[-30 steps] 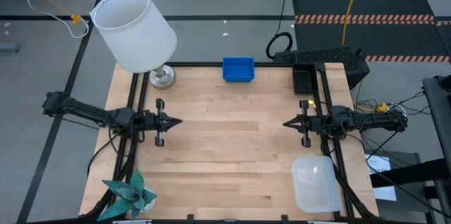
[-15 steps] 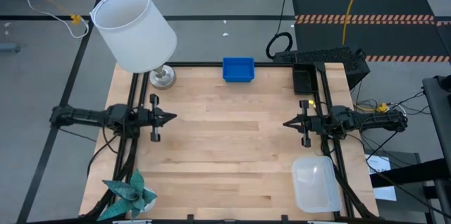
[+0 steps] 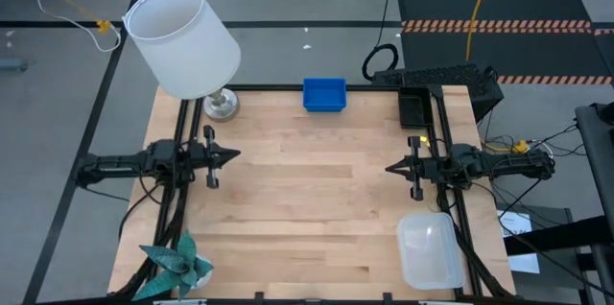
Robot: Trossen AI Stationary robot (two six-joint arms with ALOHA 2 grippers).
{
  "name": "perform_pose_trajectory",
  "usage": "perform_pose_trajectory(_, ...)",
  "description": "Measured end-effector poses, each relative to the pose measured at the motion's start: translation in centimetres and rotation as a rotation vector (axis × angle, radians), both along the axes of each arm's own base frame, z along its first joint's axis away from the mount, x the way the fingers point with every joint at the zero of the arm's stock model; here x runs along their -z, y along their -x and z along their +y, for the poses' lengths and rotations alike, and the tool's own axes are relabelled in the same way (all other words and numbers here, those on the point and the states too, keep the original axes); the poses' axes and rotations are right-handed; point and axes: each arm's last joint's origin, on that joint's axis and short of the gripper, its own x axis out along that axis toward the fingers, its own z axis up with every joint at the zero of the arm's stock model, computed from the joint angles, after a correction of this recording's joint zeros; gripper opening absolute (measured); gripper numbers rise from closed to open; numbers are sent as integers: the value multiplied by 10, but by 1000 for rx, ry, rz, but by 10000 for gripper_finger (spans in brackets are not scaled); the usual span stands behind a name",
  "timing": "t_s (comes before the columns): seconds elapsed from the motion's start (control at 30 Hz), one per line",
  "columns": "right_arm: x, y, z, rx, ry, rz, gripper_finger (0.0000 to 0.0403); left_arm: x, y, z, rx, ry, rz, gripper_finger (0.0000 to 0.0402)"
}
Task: Stack baskets by color
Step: Return to Home Position
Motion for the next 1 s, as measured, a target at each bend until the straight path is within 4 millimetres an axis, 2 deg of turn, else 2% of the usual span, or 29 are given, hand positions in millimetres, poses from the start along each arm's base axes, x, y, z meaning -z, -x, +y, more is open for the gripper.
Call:
perform_pose_trajectory(0.23,0,0,0,0,0,0,0,0,0,0,4,14,4,3)
perform_pose_trajectory(0.53,0,0,0,0,0,0,0,0,0,0,2,-23,2,31)
perform_pose_trajectory(1.0,0,0,0,0,0,0,0,-2,0,0,1,-20,-20,33)
